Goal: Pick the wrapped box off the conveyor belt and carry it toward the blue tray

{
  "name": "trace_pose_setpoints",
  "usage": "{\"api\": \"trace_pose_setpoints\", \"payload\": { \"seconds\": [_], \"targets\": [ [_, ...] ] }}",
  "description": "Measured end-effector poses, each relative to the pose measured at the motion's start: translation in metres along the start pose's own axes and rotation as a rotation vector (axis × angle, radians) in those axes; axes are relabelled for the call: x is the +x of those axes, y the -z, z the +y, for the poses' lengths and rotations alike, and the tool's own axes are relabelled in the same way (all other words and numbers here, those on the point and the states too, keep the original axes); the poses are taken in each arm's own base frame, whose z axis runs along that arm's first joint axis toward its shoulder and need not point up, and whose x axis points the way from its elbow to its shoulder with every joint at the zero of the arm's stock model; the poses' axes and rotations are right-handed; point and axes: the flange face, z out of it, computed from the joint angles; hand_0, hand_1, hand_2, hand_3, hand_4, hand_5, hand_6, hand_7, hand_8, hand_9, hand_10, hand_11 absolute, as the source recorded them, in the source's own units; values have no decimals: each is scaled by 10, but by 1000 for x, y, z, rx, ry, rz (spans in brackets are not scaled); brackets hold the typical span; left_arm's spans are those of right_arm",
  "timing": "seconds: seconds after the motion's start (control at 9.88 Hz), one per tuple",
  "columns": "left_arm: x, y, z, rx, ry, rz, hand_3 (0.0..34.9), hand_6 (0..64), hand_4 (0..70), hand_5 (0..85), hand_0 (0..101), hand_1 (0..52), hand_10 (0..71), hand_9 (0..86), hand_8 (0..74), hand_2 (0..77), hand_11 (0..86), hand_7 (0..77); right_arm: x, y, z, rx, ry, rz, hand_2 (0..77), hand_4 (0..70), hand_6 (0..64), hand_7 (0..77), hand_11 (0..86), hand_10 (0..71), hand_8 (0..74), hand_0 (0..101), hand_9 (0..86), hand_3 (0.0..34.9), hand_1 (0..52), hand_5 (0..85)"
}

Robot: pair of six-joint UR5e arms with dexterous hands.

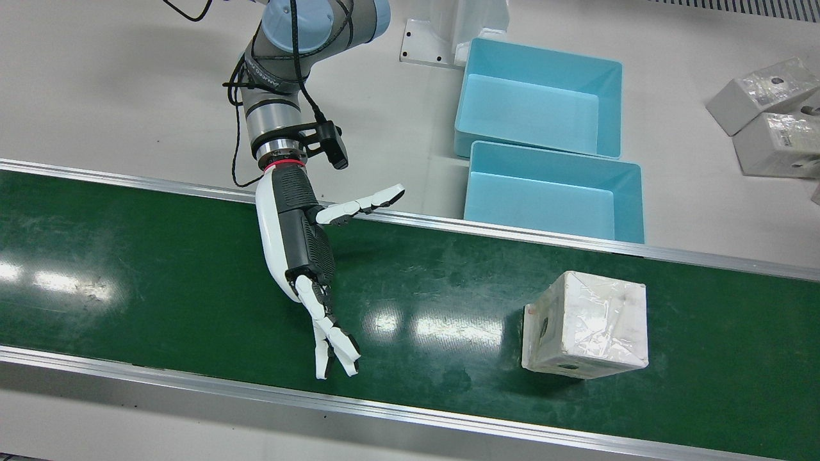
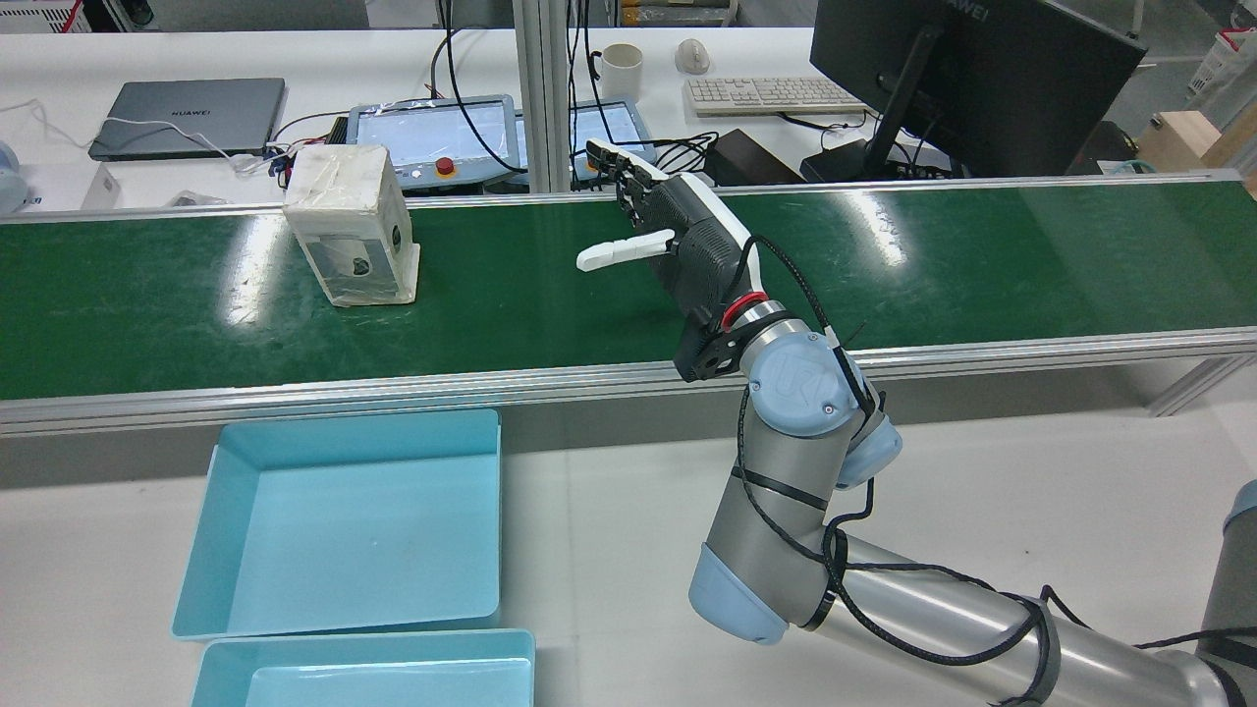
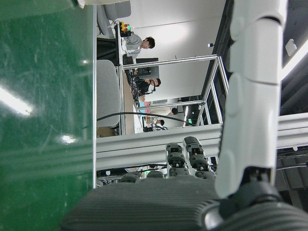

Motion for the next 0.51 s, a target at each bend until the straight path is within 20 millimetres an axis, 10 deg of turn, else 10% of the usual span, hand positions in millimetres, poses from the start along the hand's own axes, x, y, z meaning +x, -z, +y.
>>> {"api": "trace_pose_setpoints", "payload": {
  "seconds": [0.51],
  "targets": [
    [0, 0, 0, 0, 0, 0, 0, 5, 0, 11, 0, 0, 5, 5, 5, 5, 5, 5, -23, -4, -2, -1, 11, -22, 22, 82, 16, 11, 11, 0, 0, 482, 11, 0, 136, 98]
  ]
}}
